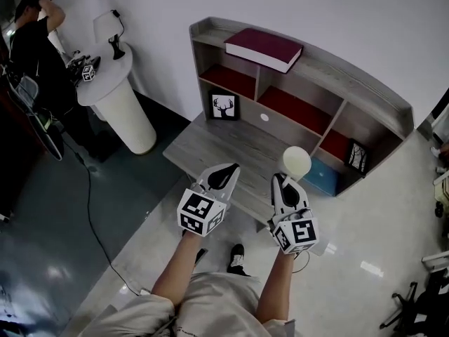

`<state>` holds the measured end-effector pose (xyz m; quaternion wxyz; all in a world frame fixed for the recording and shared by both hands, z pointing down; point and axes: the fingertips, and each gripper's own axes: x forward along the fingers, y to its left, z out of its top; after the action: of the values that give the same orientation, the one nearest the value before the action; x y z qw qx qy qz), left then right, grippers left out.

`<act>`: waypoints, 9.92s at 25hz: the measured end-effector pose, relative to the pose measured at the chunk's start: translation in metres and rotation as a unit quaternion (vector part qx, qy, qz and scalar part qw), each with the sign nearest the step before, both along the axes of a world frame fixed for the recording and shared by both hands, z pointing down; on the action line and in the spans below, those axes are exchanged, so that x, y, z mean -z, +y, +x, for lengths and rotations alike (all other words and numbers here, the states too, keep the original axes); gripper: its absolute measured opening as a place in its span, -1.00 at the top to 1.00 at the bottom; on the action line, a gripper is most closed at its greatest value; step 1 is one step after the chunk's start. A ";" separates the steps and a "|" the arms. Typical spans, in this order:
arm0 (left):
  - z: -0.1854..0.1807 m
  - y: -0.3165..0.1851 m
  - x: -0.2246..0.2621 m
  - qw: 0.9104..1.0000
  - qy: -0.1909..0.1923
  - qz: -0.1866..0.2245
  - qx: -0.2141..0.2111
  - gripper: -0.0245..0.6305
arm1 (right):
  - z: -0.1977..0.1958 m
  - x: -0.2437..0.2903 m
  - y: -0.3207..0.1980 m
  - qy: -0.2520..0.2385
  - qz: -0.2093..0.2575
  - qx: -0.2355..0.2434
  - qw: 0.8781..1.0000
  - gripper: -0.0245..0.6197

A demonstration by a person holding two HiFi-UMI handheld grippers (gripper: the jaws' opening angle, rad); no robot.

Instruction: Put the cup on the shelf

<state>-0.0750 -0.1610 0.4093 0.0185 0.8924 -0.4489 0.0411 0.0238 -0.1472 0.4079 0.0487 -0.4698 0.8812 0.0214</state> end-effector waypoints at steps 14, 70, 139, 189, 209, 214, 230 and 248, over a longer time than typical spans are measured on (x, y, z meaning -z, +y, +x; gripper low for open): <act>0.032 -0.054 -0.006 1.000 0.023 -0.013 0.000 0.89 | 0.011 -0.007 -0.061 0.014 -0.011 0.028 0.999 0.88; 0.084 -0.292 -0.027 0.982 0.012 -0.027 -0.185 0.89 | 0.053 -0.037 -0.306 0.054 -0.054 -0.099 0.992 0.88; 0.128 -0.276 -0.052 0.958 0.030 -0.043 -0.283 0.89 | 0.082 -0.044 -0.297 0.028 -0.091 -0.211 0.973 0.74; 0.139 -0.226 -0.018 0.987 -0.001 -0.014 -0.163 0.89 | 0.086 -0.032 -0.234 0.033 -0.084 0.009 0.996 0.21; 0.134 -0.139 -0.027 0.998 -0.008 -0.013 -0.054 0.89 | 0.111 -0.031 -0.159 -0.006 -0.080 -0.013 0.997 0.22; 0.133 -0.119 -0.034 0.999 -0.005 -0.018 -0.036 0.89 | 0.122 -0.036 -0.140 -0.010 -0.083 -0.032 0.996 0.24; 0.136 -0.079 -0.027 0.997 0.009 -0.015 -0.071 0.89 | 0.134 -0.027 -0.095 0.008 -0.072 -0.110 0.991 0.55; 0.111 -0.004 -0.037 0.996 0.007 -0.009 -0.086 0.89 | 0.109 -0.043 -0.019 0.001 -0.081 -0.126 0.989 0.88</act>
<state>0.0361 -0.1653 0.4459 0.0263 0.9279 -0.3696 0.0407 0.1331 -0.1666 0.4505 0.0067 -0.5799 0.8135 -0.0438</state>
